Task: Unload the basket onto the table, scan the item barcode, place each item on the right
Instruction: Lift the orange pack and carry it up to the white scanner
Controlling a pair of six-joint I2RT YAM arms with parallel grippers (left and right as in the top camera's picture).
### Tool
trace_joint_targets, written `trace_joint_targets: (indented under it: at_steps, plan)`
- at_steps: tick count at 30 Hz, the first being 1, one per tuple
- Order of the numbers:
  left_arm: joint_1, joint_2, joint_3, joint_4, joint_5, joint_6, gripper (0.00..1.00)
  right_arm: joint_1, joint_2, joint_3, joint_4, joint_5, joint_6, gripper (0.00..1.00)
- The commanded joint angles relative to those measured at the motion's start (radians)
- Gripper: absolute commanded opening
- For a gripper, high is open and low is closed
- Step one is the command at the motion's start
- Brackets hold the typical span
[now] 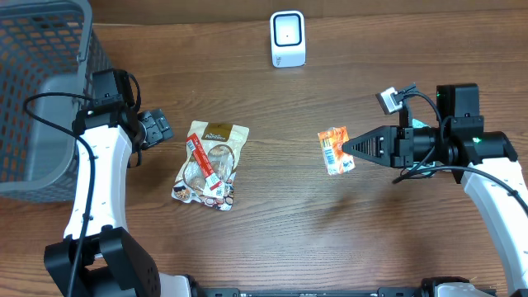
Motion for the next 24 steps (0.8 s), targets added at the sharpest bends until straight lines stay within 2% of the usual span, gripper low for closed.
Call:
trace_joint_targets:
  at_steps: [1, 4, 5, 9, 14, 19, 23, 24]
  plan:
    - [-0.002, -0.008, 0.006, -0.002, -0.013, 0.011, 1.00, 0.004, -0.022, 0.019, -0.005, 0.255, 0.002, 0.04]
    - [-0.002, -0.008, 0.006, -0.002, -0.013, 0.011, 1.00, 0.039, -0.021, 0.018, -0.020, 0.591, 0.003, 0.04]
    - [-0.002, -0.008, 0.006, -0.002, -0.013, 0.011, 1.00, 0.069, -0.017, 0.018, -0.024, 0.763, 0.005, 0.04]
    - [-0.002, -0.008, 0.006, -0.002, -0.013, 0.011, 1.00, 0.148, -0.003, 0.018, -0.014, 1.019, 0.079, 0.04]
    - [-0.002, -0.008, 0.006, -0.002, -0.013, 0.011, 1.00, 0.222, 0.002, 0.019, 0.041, 1.220, 0.159, 0.04]
    - [-0.002, -0.008, 0.006, -0.002, -0.013, 0.011, 1.00, 0.253, 0.002, 0.067, 0.074, 1.259, 0.233, 0.03]
    - [-0.002, -0.008, 0.006, -0.002, -0.013, 0.011, 1.00, 0.253, 0.008, 0.190, 0.002, 1.274, 0.260, 0.03]
    - [-0.002, -0.008, 0.006, -0.002, -0.013, 0.011, 1.00, 0.253, 0.027, 0.292, -0.079, 1.300, 0.258, 0.03]
